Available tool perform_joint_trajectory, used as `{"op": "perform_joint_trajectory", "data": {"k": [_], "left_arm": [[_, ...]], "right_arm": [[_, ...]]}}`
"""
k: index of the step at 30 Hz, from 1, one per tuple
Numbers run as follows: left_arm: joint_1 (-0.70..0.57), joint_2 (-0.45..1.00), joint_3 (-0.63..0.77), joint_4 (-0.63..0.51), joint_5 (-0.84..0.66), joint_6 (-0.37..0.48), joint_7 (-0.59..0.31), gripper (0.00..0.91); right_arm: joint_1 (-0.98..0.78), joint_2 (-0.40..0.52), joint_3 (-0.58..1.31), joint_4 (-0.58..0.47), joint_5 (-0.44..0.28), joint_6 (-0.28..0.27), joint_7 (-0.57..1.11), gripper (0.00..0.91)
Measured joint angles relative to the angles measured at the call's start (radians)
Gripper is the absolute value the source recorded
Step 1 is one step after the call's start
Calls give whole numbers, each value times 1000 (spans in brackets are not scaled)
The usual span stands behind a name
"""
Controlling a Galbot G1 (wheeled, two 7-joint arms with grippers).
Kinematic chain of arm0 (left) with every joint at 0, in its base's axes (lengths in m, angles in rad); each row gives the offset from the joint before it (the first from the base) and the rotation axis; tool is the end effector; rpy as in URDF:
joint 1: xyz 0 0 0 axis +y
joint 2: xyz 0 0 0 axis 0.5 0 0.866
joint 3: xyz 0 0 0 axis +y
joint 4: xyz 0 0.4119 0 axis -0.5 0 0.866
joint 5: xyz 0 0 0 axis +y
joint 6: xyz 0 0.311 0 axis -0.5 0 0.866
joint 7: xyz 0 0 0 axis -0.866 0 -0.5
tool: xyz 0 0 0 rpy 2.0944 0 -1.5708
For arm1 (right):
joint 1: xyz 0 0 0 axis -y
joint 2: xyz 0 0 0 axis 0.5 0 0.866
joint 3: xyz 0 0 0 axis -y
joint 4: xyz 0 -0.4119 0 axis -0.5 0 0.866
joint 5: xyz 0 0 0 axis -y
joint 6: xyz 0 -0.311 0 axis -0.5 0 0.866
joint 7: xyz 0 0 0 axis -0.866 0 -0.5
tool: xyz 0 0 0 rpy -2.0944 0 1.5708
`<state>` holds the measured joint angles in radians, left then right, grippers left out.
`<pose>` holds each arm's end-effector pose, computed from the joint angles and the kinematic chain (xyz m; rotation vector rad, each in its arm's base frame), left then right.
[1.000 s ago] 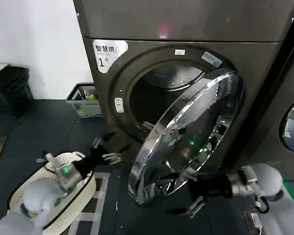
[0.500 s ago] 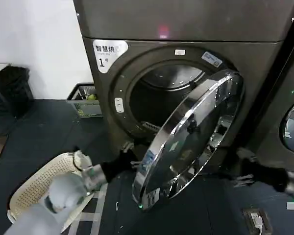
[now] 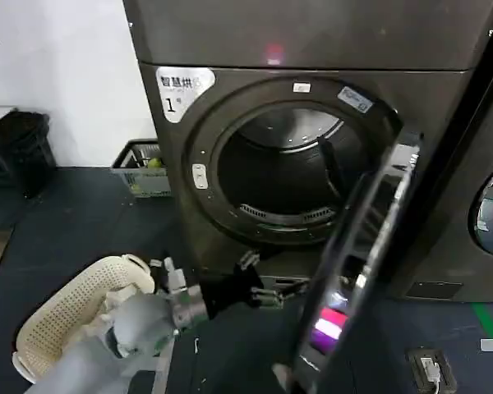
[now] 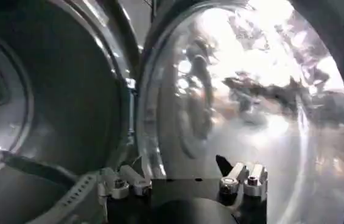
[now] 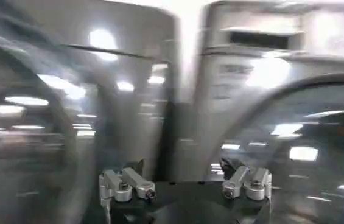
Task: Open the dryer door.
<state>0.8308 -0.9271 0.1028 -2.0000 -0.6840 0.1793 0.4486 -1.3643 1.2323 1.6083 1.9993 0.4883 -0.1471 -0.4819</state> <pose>0.2936 0.0369 -0.2687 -1.7797 -2.5742 0.0413 0.0683 -0.3298 -0.2156 0.4510 2.8009 -0.3373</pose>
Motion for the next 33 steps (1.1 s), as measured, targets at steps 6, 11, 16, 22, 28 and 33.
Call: {"op": "perform_joint_trajectory", "data": {"k": [6,11,16,22,28,33], "left_arm": [[-114,-43,136,59,-9,-58,-12,907],[-226,-108,270,140,-13,-67,-23,907],[-320,-187,380,209,-4,-73,-33,907],[-395,-289,456,287,7,-69,-68,907],[-444,-409,490,385,48,-77,-103,907],[-481,-501,505,478,54,-116,-116,907]], "right_arm": [[-52,-16,139,2,-35,-61,203,907],[-107,-31,262,-12,-35,-119,299,907],[-154,-50,380,-22,-18,-165,325,907],[-203,-70,511,-30,-36,-219,316,907],[-243,-86,624,-35,-58,-213,308,907],[-265,-86,677,-38,-56,-206,279,907]]}}
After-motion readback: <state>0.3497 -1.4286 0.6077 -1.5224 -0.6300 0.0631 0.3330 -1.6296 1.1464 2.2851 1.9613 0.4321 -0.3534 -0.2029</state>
